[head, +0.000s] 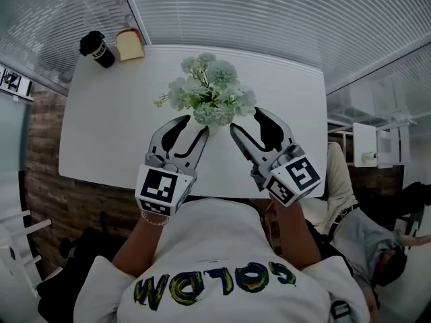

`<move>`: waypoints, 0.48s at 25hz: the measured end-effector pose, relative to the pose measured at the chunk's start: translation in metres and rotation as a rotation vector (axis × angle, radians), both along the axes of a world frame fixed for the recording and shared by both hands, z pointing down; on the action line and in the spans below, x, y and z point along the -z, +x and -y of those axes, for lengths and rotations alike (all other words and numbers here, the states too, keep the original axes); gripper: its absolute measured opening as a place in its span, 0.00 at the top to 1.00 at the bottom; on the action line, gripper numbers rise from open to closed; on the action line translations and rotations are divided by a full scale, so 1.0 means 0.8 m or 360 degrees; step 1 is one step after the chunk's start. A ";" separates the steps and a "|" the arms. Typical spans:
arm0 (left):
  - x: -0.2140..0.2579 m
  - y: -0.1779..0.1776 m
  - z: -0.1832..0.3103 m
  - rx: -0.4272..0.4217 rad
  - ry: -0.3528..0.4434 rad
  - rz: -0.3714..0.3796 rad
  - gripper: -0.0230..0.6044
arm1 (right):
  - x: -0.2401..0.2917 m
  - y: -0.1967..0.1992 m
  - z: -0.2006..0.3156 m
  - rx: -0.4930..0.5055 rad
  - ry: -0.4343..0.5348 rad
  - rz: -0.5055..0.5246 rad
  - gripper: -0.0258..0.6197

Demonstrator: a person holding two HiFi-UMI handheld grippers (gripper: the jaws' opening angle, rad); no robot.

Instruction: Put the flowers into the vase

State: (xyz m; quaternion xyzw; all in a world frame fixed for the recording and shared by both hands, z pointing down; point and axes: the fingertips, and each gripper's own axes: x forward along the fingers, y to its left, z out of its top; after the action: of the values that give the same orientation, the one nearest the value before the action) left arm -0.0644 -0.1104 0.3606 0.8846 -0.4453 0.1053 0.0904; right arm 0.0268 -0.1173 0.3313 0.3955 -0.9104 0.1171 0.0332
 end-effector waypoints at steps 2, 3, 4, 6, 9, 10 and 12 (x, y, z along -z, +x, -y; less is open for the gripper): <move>0.007 0.000 -0.003 0.0008 0.0009 -0.0022 0.68 | 0.004 0.005 -0.004 -0.0018 0.0012 -0.0020 0.58; 0.011 0.000 -0.005 0.0012 0.0016 -0.0032 0.68 | 0.006 0.008 -0.006 -0.0028 0.0015 -0.0029 0.59; 0.014 -0.001 -0.007 0.0019 0.0026 -0.0041 0.68 | 0.008 0.011 -0.008 -0.0039 0.0018 -0.0039 0.60; 0.018 -0.003 -0.010 0.0035 0.0043 -0.0054 0.70 | 0.010 0.016 -0.012 -0.0062 0.0026 -0.0066 0.63; 0.022 -0.007 -0.016 0.0054 0.0055 -0.0077 0.71 | 0.014 0.022 -0.020 -0.0104 0.0053 -0.0124 0.66; 0.024 -0.008 -0.018 0.0057 0.0060 -0.0088 0.71 | 0.016 0.024 -0.023 -0.0119 0.0066 -0.0147 0.67; 0.031 -0.010 -0.023 0.0064 0.0079 -0.0113 0.72 | 0.022 0.027 -0.030 -0.0147 0.0099 -0.0194 0.68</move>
State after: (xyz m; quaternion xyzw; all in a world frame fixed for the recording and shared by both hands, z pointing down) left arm -0.0722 -0.0922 0.3355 0.8805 -0.4621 0.0609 0.0863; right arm 0.0485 -0.0934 0.3138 0.4443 -0.8906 0.0659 0.0710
